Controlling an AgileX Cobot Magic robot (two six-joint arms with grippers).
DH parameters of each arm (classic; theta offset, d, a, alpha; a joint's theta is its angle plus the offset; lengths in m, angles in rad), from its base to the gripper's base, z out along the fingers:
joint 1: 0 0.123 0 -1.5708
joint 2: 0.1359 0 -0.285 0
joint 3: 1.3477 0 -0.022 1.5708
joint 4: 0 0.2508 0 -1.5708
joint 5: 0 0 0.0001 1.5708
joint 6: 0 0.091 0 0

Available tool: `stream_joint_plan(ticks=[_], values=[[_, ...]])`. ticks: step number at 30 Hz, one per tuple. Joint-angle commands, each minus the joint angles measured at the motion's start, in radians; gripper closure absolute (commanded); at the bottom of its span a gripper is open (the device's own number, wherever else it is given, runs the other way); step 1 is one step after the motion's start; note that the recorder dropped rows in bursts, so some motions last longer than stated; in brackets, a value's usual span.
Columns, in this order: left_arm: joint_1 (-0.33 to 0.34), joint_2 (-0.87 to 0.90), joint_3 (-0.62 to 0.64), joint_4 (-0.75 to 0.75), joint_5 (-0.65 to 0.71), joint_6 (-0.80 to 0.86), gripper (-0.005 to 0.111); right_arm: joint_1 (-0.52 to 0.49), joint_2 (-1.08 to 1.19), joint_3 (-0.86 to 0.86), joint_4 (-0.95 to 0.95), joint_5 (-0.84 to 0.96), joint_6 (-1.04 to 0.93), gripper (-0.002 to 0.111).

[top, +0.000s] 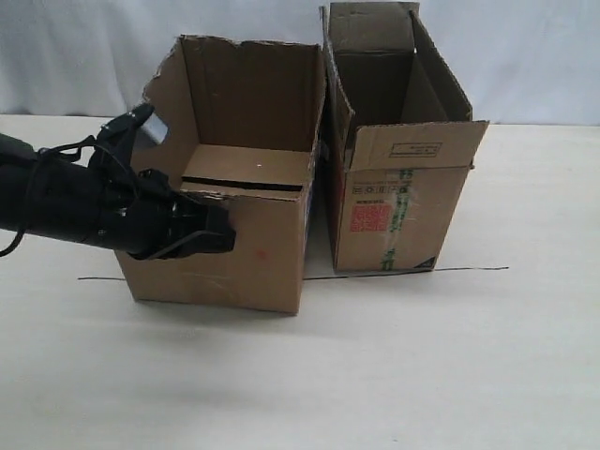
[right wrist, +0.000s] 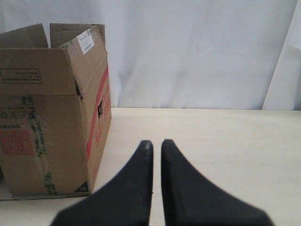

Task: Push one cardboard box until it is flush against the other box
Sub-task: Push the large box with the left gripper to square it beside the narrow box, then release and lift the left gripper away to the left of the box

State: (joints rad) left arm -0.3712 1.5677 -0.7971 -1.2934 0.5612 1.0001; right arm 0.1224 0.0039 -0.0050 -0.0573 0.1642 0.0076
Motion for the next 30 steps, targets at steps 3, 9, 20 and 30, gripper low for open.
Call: stream_joint_plan(ticks=[3, 9, 20, 30], values=[[-0.003, 0.084, -0.086, -0.028, -0.021, 0.026, 0.107, -0.007, -0.004, 0.005, -0.010, 0.005, 0.005, 0.103], [-0.003, 0.129, -0.152, -0.028, -0.043, 0.028, 0.107, -0.007, -0.004, 0.005, -0.010, 0.005, 0.005, 0.103], [-0.003, 0.179, -0.194, -0.138, -0.032, 0.048, 0.107, -0.007, -0.004, 0.005, -0.010, 0.005, 0.005, 0.103], [0.054, 0.017, -0.194, -0.076, 0.144, 0.041, 0.107, -0.007, -0.004, 0.005, -0.010, 0.005, 0.005, 0.103]])
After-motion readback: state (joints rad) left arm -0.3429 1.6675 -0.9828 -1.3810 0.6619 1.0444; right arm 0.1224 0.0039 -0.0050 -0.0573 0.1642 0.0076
